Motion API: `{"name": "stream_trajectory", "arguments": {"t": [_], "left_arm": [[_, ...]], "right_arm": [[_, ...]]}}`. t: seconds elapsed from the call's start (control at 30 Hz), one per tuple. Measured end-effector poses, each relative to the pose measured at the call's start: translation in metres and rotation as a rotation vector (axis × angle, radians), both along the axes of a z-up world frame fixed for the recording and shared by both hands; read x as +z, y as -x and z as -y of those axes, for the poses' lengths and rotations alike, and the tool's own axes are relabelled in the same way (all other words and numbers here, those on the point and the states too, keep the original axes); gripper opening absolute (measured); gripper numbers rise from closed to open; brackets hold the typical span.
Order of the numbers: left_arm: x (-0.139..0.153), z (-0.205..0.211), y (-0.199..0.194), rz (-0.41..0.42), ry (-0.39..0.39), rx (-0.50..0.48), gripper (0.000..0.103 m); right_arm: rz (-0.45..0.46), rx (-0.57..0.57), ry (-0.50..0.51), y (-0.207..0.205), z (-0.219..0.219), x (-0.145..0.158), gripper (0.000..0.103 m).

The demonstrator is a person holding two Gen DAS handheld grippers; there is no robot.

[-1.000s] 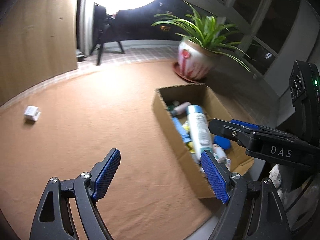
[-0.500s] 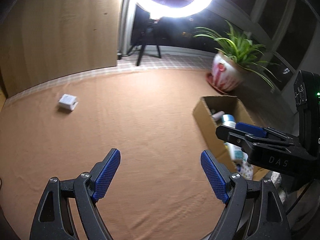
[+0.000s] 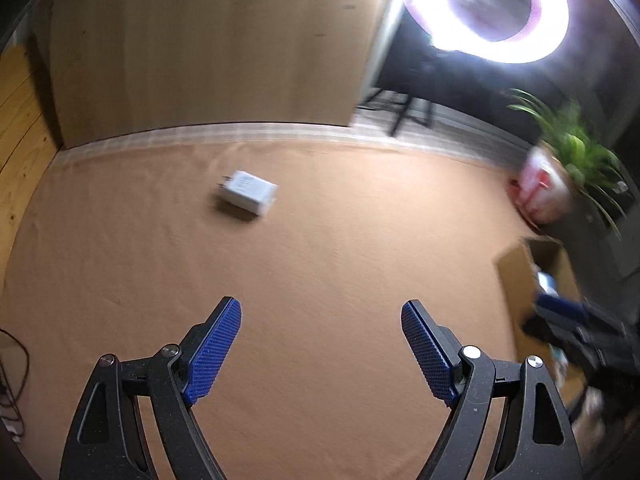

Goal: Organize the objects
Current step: 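Move the left tool back to the white charger plug on the floor, then grasp the white charger plug with the left tool while the right tool closes on it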

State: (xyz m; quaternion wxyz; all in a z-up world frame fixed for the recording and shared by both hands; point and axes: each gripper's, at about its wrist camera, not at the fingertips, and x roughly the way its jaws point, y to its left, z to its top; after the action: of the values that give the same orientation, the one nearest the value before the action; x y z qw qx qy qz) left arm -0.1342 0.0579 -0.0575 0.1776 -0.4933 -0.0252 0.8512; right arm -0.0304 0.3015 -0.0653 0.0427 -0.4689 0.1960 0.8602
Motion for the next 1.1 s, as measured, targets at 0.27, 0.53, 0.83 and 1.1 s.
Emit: {"name": "stream_trajectory", "arguments": {"t": [0.27, 0.53, 0.83, 1.1], "left_arm": [[-0.033, 0.028, 0.100, 0.062, -0.024, 0.155, 0.085], [-0.054, 0.020, 0.166, 0.095, -0.010, 0.261, 0.085], [-0.084, -0.004, 0.185, 0.136, 0.125, 0.265, 0.062], [-0.090, -0.010, 0.158, 0.128, 0.099, 0.228, 0.047]], "right_arm": [[0.040, -0.022, 0.046, -0.015, -0.002, -0.017, 0.064], [0.094, -0.070, 0.039, -0.040, -0.021, -0.032, 0.064], [0.089, -0.118, 0.043, -0.052, -0.043, -0.030, 0.064], [0.083, -0.116, 0.057, -0.045, -0.044, -0.030, 0.064]]}}
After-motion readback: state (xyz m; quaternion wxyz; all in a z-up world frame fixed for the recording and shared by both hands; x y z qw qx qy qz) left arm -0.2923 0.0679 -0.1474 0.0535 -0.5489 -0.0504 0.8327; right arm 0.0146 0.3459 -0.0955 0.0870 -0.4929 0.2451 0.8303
